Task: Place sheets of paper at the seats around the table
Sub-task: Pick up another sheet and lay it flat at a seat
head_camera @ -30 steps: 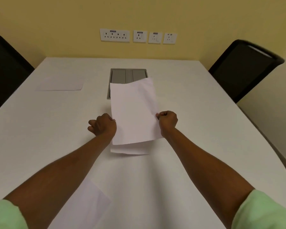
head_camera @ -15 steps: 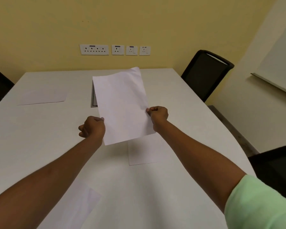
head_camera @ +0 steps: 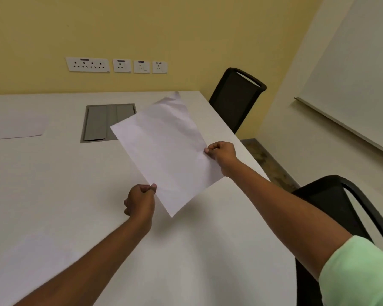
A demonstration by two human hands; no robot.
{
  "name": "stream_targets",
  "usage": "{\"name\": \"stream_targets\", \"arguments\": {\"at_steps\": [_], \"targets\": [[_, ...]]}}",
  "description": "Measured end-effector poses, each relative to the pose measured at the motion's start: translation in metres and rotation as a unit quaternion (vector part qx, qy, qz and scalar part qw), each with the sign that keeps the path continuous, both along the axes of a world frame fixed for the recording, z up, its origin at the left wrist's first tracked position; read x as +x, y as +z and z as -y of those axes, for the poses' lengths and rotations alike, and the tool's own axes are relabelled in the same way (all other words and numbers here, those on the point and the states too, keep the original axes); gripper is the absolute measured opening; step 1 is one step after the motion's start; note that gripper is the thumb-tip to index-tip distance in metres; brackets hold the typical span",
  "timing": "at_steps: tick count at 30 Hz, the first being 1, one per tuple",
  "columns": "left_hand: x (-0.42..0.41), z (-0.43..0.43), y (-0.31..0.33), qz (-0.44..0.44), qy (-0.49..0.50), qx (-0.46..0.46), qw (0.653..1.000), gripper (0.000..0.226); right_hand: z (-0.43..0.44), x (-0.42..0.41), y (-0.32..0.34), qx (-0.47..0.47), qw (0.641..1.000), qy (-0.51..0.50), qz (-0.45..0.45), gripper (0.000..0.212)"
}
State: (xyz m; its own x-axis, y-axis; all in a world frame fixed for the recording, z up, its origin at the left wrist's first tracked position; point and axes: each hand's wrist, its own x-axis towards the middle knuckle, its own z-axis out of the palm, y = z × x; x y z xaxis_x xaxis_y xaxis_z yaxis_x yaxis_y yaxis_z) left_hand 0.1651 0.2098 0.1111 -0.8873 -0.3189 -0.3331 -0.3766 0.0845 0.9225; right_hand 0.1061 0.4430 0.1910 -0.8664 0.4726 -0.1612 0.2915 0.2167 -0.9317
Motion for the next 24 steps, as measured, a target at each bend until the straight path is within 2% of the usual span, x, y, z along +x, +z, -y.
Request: {"name": "stream_targets", "arguments": {"at_steps": [6, 13, 24], "targets": [[0.047, -0.089, -0.023, 0.049, -0.030, 0.033, 0.998, 0.017, -0.092, 0.020, -0.032, 0.065, 0.997, 0.043, 0.025, 0.018], [0.088, -0.168, -0.073, 0.153, -0.061, 0.042, 0.985, 0.020, -0.169, 0.029, -0.099, 0.101, 0.988, 0.091, 0.068, 0.021], [0.100, -0.225, -0.121, 0.269, -0.111, -0.086, 0.953, 0.019, -0.234, 0.046, -0.197, 0.125, 0.976, 0.106, 0.142, 0.016]]}}
